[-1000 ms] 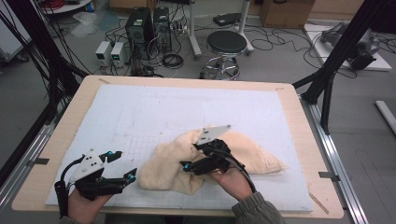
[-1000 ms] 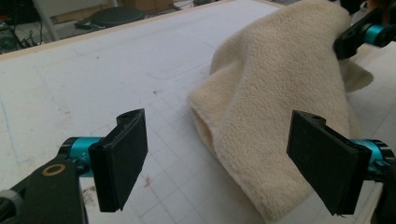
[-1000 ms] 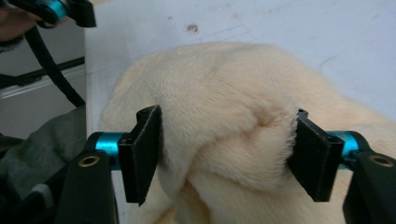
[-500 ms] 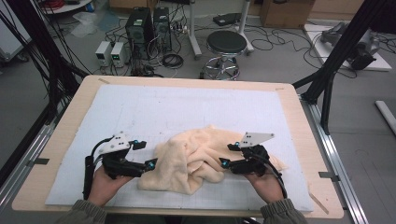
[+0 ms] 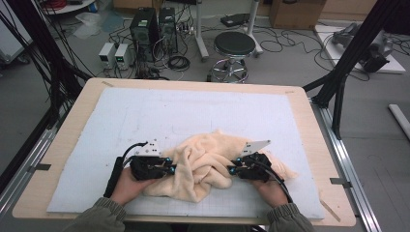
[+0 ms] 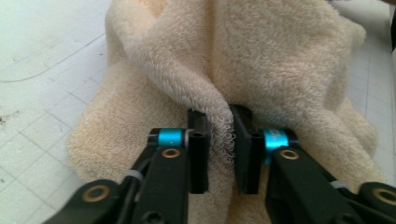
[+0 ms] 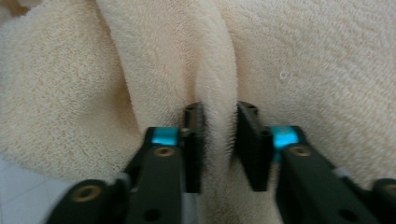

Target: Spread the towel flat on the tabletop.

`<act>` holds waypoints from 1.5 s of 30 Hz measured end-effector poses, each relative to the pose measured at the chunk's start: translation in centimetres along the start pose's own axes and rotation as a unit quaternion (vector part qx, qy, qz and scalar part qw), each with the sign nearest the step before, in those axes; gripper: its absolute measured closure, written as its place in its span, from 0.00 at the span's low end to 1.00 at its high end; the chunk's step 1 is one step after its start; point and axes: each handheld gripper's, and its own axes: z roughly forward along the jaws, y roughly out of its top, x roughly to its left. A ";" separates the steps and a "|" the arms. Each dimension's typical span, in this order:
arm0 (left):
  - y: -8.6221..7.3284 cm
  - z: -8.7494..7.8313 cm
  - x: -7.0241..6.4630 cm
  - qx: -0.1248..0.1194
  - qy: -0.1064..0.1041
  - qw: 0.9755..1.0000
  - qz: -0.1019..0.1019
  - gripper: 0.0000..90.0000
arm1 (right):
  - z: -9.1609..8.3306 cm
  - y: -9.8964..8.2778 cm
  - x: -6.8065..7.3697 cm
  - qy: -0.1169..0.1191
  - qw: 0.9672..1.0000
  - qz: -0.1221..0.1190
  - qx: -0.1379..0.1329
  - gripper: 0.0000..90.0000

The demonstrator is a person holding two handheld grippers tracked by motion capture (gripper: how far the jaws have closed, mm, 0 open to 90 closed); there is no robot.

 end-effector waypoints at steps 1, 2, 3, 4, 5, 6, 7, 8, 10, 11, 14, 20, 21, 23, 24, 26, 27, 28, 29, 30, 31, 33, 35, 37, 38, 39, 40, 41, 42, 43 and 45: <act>0.0 -0.3 -0.2 -0.004 -0.003 1.000 0.000 0.90 | -0.2 0.0 0.0 0.003 1.000 0.000 -0.003 0.90; -0.1 -0.7 -0.5 -0.005 -0.005 1.000 0.000 0.91 | -0.5 -0.1 -0.1 0.013 1.000 0.004 -0.011 0.91; -0.2 -1.2 -0.9 -0.008 -0.006 1.000 0.001 0.91 | -0.7 -0.1 -0.1 0.020 1.000 0.005 -0.014 0.92; -0.3 -1.7 -1.1 -0.010 -0.006 1.000 0.004 0.91 | -1.0 -0.2 0.0 0.020 1.000 0.004 -0.016 0.92; -0.6 -2.3 -1.5 -0.015 -0.009 1.000 0.003 0.92 | -1.2 -0.2 0.1 0.020 1.000 0.003 -0.019 0.92; -0.9 -3.3 -2.2 -0.018 -0.012 1.000 0.004 0.92 | -1.5 -0.3 0.3 0.021 1.000 -0.001 -0.021 0.92; -1.1 -3.8 -2.5 -0.022 -0.014 1.000 0.004 0.92 | -1.9 -0.4 0.6 0.023 0.999 -0.008 -0.024 0.92; -1.3 -4.6 -3.0 -0.026 -0.017 1.000 0.003 0.92 | -2.1 -0.5 0.8 0.024 0.999 -0.012 -0.025 0.92; -1.8 -5.8 -4.1 -0.034 -0.023 0.999 0.005 0.93 | -2.6 -0.8 1.3 0.024 0.999 -0.018 -0.026 0.92; -1.9 -6.2 -4.5 -0.035 -0.024 0.999 0.008 0.93 | -2.8 -1.0 1.6 0.027 0.999 -0.022 -0.028 0.91; -2.5 -6.9 -5.6 -0.033 -0.030 0.999 0.019 0.89 | -3.3 -1.7 2.6 0.035 0.999 -0.030 -0.025 0.91; -1.4 -7.9 -5.0 -0.065 -0.040 0.997 0.001 0.68 | -5.0 -2.2 3.5 0.046 0.997 -0.030 -0.051 0.79; -0.8 -8.2 -4.7 -0.076 -0.041 0.996 0.002 0.66 | -5.4 -2.2 3.6 0.044 0.997 -0.029 -0.059 0.75; 0.5 -8.6 -4.0 -0.091 -0.033 0.995 0.005 0.62 | -6.2 -2.4 3.6 0.034 0.997 -0.025 -0.071 0.70; 1.3 -8.6 -3.6 -0.093 -0.031 0.995 0.005 0.62 | -6.7 -2.5 3.4 0.021 0.996 -0.022 -0.080 0.66; 2.8 -8.3 -2.8 -0.100 -0.031 0.995 0.008 0.59 | -7.4 -2.8 2.9 -0.004 0.996 -0.009 -0.089 0.62; 3.4 -8.0 -2.4 -0.109 -0.026 0.994 0.008 0.58 | -7.7 -3.0 2.6 -0.013 0.996 -0.003 -0.089 0.60; 3.8 -7.6 -2.1 -0.112 -0.017 0.993 0.013 0.57 | -7.9 -3.3 2.3 -0.028 0.996 0.002 -0.089 0.59; 4.4 -6.8 -1.6 -0.118 -0.004 0.993 0.018 0.54 | -8.1 -3.4 2.1 -0.038 0.995 0.005 -0.087 0.57; 4.8 -6.1 -1.2 -0.121 0.004 0.992 0.023 0.53 | -8.2 -3.7 1.7 -0.054 0.995 0.010 -0.082 0.56; 5.2 -5.3 -0.7 -0.119 0.009 0.993 0.025 0.52 | -8.3 -4.0 1.4 -0.064 0.995 0.018 -0.077 0.55; 5.6 -3.7 0.3 -0.104 0.013 0.994 0.024 0.52 | -8.2 -4.6 0.7 -0.081 0.994 0.027 -0.069 0.53; 5.7 -1.6 1.6 -0.075 0.012 0.997 0.016 0.53 | -8.0 -5.3 0.0 -0.090 0.994 0.038 -0.056 0.52; 5.5 0.1 2.7 -0.040 0.007 0.999 0.001 0.54 | -7.3 -6.1 -0.6 -0.092 0.994 0.048 -0.032 0.52; 5.3 0.8 3.1 -0.020 0.003 1.000 -0.009 0.54 | -7.3 -6.1 -0.6 -0.092 0.994 0.048 -0.032 0.52; 5.0 1.5 3.6 -0.003 -0.004 1.000 -0.020 0.54 | -7.0 -6.3 -0.6 -0.090 0.994 0.050 -0.023 0.53; 4.8 2.0 4.0 0.016 -0.016 0.999 -0.033 0.54 | -6.5 -6.4 -0.7 -0.086 0.995 0.045 -0.012 0.53; 4.6 2.5 4.3 0.033 -0.027 0.998 -0.046 0.53 | -6.0 -6.5 -0.6 -0.083 0.996 0.039 0.003 0.54; 4.3 3.0 4.5 0.048 -0.037 0.996 -0.059 0.52 | -5.7 -6.5 -0.5 -0.085 0.996 0.034 0.003 0.56; 4.1 3.4 4.7 0.065 -0.049 0.995 -0.063 0.52 | -5.6 -6.4 -0.5 -0.080 0.996 0.033 0.000 0.63; 3.7 3.9 4.7 0.080 -0.060 0.992 -0.075 0.62 | -5.5 -6.3 -0.5 -0.069 0.997 0.030 -0.003 0.72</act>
